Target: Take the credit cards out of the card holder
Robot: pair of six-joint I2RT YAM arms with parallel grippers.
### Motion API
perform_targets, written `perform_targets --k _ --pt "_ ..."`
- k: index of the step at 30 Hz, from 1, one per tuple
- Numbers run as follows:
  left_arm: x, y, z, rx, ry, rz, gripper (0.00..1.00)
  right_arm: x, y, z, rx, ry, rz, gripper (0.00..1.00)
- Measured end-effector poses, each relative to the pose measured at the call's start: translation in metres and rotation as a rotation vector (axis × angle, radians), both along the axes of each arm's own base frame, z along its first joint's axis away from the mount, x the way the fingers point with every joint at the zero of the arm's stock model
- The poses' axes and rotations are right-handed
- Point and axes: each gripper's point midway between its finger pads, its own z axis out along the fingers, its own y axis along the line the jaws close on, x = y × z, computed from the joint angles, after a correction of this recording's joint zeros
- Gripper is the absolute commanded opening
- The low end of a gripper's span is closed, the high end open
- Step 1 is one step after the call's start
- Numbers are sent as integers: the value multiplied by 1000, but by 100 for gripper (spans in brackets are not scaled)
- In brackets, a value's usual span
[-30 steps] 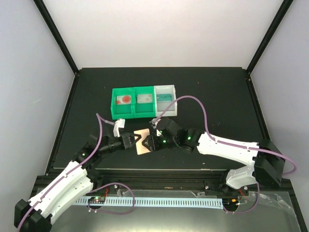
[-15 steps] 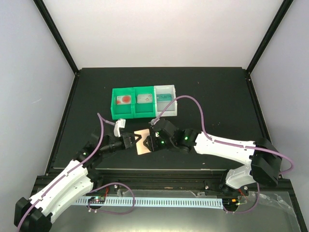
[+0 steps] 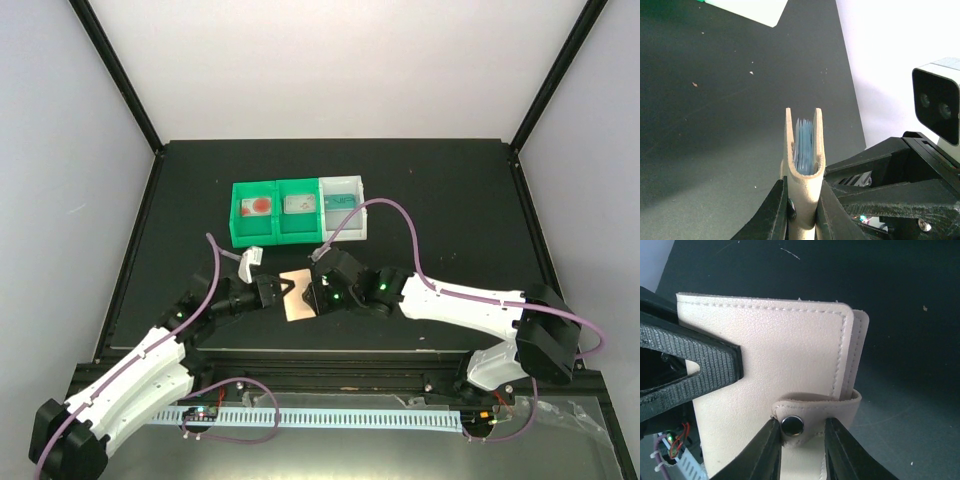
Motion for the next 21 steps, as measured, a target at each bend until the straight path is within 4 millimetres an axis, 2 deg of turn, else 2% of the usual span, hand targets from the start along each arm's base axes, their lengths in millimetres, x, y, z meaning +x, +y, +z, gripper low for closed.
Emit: perform_targets --k 8,14,18,21 --pt "1 -1 -2 2 6 -1 2 3 -5 -3 -27 -17 -14 17" --pt "-2 -2 -2 -1 14 -15 2 11 -19 -12 -91 -48 -62 13" --pt "-6 -6 4 -25 4 -45 1 14 -30 -22 -132 -65 -76 1" --pt "-6 -6 4 -29 3 -50 2 12 -38 -31 -143 -73 -75 1"
